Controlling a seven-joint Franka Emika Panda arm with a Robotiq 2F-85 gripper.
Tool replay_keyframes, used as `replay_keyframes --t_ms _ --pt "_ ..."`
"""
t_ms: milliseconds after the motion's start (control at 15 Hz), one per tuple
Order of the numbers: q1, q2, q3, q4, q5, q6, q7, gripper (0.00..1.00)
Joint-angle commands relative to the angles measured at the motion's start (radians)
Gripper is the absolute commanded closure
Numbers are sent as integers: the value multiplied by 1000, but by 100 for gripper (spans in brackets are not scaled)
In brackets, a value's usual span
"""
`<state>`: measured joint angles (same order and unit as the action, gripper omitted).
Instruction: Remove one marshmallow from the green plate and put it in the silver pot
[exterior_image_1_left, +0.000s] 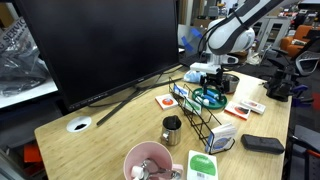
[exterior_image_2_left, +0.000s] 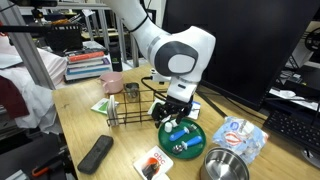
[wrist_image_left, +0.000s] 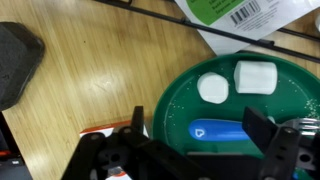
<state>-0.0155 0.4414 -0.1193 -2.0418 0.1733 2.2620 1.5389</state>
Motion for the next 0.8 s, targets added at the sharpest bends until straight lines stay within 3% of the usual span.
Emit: replay_keyframes --t_ms 0,733 --pt "-3 11 7 -2 45 33 12 0" --pt "3 45 8 -11 126 104 94 0"
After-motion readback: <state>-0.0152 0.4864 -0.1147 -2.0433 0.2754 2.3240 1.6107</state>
